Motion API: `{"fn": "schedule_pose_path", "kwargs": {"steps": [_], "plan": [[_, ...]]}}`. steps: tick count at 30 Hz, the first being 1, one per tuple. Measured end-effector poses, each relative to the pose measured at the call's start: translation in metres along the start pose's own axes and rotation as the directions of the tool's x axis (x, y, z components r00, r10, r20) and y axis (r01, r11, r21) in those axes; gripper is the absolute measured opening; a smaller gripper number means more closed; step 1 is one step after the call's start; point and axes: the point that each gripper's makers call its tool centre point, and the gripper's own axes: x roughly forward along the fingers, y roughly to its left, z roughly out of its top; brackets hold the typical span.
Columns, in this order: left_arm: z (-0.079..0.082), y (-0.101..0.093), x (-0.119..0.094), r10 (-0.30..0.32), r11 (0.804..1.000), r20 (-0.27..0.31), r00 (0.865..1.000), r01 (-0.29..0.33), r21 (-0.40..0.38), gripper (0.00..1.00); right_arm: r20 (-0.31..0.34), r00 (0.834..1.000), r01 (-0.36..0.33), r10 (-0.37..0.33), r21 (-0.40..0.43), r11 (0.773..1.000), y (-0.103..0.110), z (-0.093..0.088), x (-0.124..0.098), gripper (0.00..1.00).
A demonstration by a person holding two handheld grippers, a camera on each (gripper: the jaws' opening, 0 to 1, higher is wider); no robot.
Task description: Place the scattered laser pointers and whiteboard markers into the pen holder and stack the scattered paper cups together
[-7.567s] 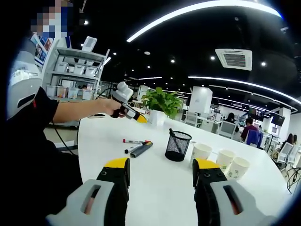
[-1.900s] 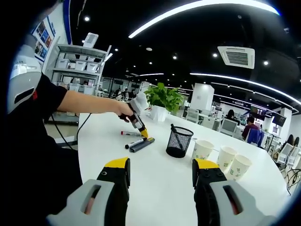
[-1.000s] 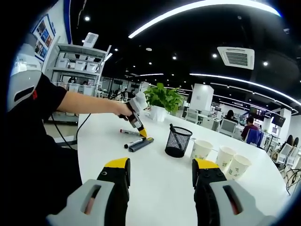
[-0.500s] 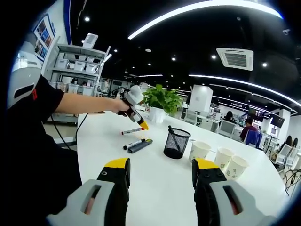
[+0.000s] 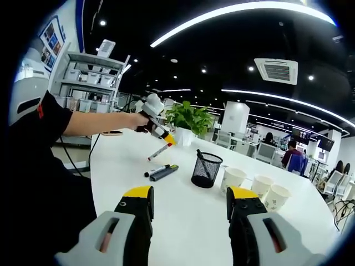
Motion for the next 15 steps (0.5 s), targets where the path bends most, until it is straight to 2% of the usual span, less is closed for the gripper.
{"fn": "schedule_pose_path", "kwargs": {"steps": [4, 11, 15], "plan": [[0.005, -0.001, -0.006, 0.011, 1.000, 0.032, 0.999, -0.012, 0.026, 0.10, 0.000, 1.000, 0.004, -0.004, -0.001, 1.000, -0.001, 0.000, 0.000, 0.55], [0.023, -0.002, -0.015, 0.005, 1.000, 0.125, 0.992, -0.002, -0.021, 0.10, -0.002, 1.000, 0.003, -0.003, -0.001, 1.000, -0.001, -0.001, 0.001, 0.55], [0.036, 0.002, -0.018, 0.003, 1.000, 0.156, 0.988, 0.001, -0.025, 0.10, -0.002, 1.000, 0.003, -0.003, -0.002, 1.000, 0.000, 0.000, 0.000, 0.55]]}}
